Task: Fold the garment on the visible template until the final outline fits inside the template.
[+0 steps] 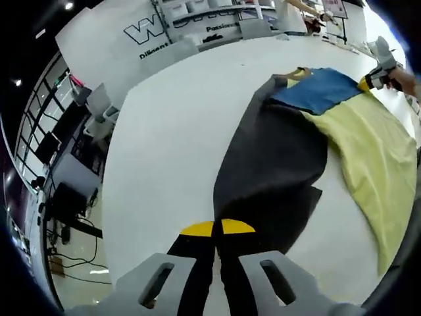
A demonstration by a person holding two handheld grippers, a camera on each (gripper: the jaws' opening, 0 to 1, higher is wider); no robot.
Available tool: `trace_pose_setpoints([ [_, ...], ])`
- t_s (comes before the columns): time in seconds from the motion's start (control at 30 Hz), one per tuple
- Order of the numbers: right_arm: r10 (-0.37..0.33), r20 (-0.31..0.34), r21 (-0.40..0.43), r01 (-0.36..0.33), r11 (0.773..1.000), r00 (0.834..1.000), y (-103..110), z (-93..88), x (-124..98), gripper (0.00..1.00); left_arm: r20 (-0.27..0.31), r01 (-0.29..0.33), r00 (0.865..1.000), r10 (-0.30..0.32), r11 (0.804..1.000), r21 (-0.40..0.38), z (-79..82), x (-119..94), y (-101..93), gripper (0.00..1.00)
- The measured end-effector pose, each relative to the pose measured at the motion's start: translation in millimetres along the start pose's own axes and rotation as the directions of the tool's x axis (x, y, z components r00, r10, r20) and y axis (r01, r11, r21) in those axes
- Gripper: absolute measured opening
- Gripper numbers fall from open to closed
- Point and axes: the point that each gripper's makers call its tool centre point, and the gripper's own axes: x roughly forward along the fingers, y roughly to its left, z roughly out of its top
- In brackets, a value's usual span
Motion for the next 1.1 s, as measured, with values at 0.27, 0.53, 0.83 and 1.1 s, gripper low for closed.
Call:
trace_pose_setpoints([
  [0.27, -0.003, 0.006, 0.019, 0.003, 1.0, 1.0, -2.7, -0.6, 0.3, 0.0, 0.02, -0.057, 0.998, 0.058, 0.998, -0.028, -4.0, 3.9, 6.9, 0.0],
  [0.53, 0.008, 0.002, 0.013, -0.008, 1.0, 1.0, -2.4, -0.7, 1.0, 0.0, 0.056, -0.072, 0.995, 0.079, 0.99, -0.12, -5.0, -5.1, 7.2, 0.09],
  [0.83, 0.017, -0.001, 0.02, -0.017, 1.0, 1.0, -2.6, -0.8, 1.8, 0.0, 0.176, -0.021, 0.98, 0.089, 0.935, -0.355, 3.2, -26.4, 0.9, 0.2],
  [1.1, 0.019, 0.002, 0.029, -0.019, 0.999, 1.0, -2.4, -1.1, 1.6, 0.0, 0.162, -0.017, 0.982, 0.098, 0.898, -0.439, -15.5, -34.0, -3.6, 0.22],
])
